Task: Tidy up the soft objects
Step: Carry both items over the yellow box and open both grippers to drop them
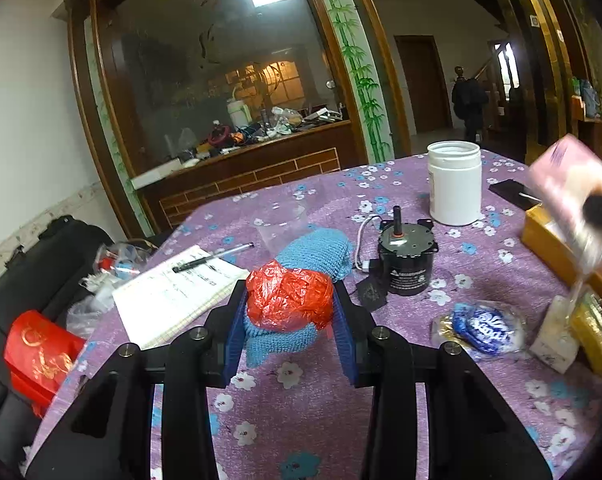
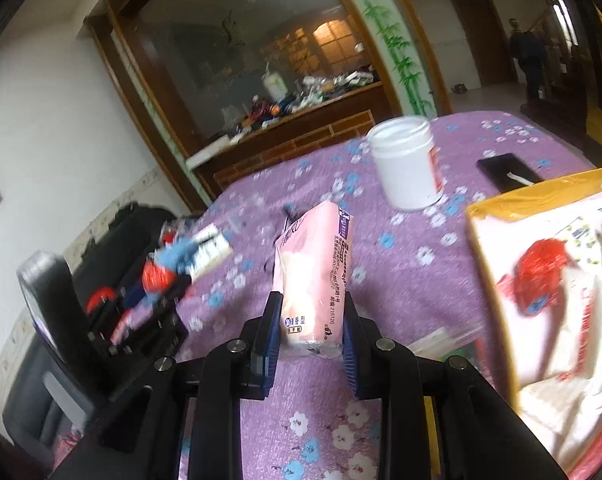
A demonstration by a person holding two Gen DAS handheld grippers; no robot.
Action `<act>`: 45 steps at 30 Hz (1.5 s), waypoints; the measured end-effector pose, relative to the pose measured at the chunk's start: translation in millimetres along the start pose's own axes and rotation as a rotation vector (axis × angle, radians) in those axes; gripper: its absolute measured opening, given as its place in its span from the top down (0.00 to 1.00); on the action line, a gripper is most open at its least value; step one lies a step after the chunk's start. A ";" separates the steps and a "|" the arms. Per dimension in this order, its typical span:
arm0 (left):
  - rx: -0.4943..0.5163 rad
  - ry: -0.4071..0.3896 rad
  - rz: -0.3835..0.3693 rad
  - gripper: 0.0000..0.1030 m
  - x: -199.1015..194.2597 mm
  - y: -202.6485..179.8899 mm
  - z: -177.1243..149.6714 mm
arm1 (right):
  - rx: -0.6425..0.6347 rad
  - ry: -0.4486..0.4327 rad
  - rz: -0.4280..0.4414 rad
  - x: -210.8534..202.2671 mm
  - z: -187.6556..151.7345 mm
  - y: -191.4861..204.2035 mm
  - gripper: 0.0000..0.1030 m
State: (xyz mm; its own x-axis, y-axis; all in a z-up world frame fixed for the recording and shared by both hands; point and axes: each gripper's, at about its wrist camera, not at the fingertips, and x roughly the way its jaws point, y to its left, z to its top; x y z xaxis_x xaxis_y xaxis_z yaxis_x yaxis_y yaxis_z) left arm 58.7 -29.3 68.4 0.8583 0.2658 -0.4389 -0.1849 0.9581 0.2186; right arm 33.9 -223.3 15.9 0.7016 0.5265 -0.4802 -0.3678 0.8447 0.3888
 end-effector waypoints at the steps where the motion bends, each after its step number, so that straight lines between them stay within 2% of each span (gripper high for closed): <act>1: -0.010 0.008 -0.018 0.64 -0.3 1.1 1.0 | 0.010 -0.024 -0.003 -8.1 4.8 -3.8 0.73; 6: -0.019 0.023 -0.064 0.64 -7.5 -1.9 8.8 | 0.023 -0.117 -0.068 -47.8 27.7 -30.6 0.73; 11: 0.004 0.044 -0.163 0.64 -21.3 -24.4 25.4 | 0.045 -0.127 -0.147 -73.6 44.6 -78.4 0.73; 14: 0.035 0.047 -0.239 0.64 -29.6 -53.8 41.9 | 0.095 -0.142 -0.199 -81.1 49.0 -113.3 0.73; 18: 0.068 0.069 -0.373 0.64 -38.3 -107.6 60.5 | 0.222 -0.110 -0.224 -79.4 48.0 -161.5 0.73; 23: 0.077 0.166 -0.566 0.64 -35.5 -185.3 67.4 | 0.278 -0.089 -0.256 -80.1 48.9 -187.4 0.73; 29: 0.081 0.313 -0.696 0.65 -23.1 -249.1 54.0 | 0.324 -0.047 -0.290 -75.8 45.3 -208.3 0.72; 31: 0.101 0.332 -0.713 0.65 -25.8 -260.5 47.2 | 0.337 -0.033 -0.312 -74.3 43.7 -214.6 0.72; 34: 0.146 0.317 -0.713 0.63 -34.1 -271.4 42.0 | 0.338 0.002 -0.346 -70.0 39.8 -217.4 0.70; 37: 0.147 0.319 -0.719 0.55 -39.1 -270.3 42.5 | 0.338 0.008 -0.363 -68.0 40.2 -214.8 0.66; 38: 0.137 0.322 -0.726 0.51 -40.1 -268.5 42.9 | 0.335 0.001 -0.371 -69.7 40.5 -213.8 0.62; 41: 0.123 0.313 -0.734 0.48 -46.2 -261.7 45.1 | 0.332 -0.043 -0.402 -79.2 41.3 -210.8 0.49; 45: 0.127 0.304 -0.742 0.48 -53.1 -254.9 48.9 | 0.341 -0.096 -0.413 -90.1 42.4 -211.0 0.46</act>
State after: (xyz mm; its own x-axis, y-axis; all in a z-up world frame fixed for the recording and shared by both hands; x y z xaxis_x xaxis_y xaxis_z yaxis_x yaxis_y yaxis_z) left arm 83.6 -292.9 78.6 0.5652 -0.3991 -0.7220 0.4526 0.8818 -0.1331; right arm 74.2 -453.0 10.5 0.8040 0.1329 -0.5796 0.1582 0.8918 0.4239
